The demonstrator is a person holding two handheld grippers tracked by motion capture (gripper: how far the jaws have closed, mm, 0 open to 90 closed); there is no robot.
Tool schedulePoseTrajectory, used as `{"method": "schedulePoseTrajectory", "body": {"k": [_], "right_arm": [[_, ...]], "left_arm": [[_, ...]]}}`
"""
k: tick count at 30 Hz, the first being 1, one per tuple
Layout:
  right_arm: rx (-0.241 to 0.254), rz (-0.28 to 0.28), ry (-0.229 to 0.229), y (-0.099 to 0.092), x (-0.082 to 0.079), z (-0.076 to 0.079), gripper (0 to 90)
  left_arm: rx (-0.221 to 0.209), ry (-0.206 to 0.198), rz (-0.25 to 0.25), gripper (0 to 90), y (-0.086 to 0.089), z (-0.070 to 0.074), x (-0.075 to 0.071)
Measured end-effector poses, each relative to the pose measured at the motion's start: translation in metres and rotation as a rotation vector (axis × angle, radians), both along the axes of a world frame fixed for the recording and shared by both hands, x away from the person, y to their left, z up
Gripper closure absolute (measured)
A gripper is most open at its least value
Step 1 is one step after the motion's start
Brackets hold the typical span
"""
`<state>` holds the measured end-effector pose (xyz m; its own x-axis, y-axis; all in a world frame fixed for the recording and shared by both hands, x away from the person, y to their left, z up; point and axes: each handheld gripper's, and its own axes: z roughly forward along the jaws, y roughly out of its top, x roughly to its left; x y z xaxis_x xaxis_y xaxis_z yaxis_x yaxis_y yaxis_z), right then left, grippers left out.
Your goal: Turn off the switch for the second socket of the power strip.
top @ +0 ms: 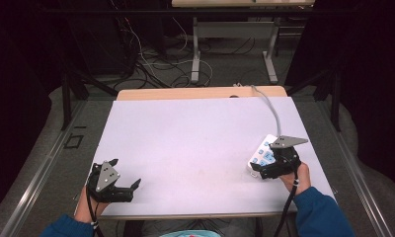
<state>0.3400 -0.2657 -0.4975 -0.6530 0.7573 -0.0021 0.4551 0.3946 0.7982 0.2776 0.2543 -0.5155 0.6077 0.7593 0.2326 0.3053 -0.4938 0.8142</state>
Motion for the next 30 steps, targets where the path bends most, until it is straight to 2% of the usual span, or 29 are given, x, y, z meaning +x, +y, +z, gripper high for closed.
{"method": "schedulePoseTrajectory", "body": {"k": [14,20,26,27,30], "right_arm": [[-0.033,0.03,-0.005,0.006,-0.018,-0.004,0.0],[-0.036,0.034,-0.022,0.007,-0.024,-0.005,0.0],[-0.034,0.038,-0.026,0.005,-0.028,-0.006,0.0],[-0.037,0.035,-0.014,0.005,-0.03,-0.006,0.0],[-0.03,0.033,-0.034,0.006,-0.032,-0.007,0.0]], "left_arm": [[-0.002,-0.001,0.0,1.2,0.0,0.0,0.0],[0.003,0.002,-0.002,1.3,0.0,0.0,0.0],[0.003,0.0,-0.004,1.2,0.0,0.0,0.0],[0.004,0.001,-0.004,1.2,0.0,0.0,0.0],[0.004,0.001,-0.004,1.2,0.0,0.0,0.0]]}}
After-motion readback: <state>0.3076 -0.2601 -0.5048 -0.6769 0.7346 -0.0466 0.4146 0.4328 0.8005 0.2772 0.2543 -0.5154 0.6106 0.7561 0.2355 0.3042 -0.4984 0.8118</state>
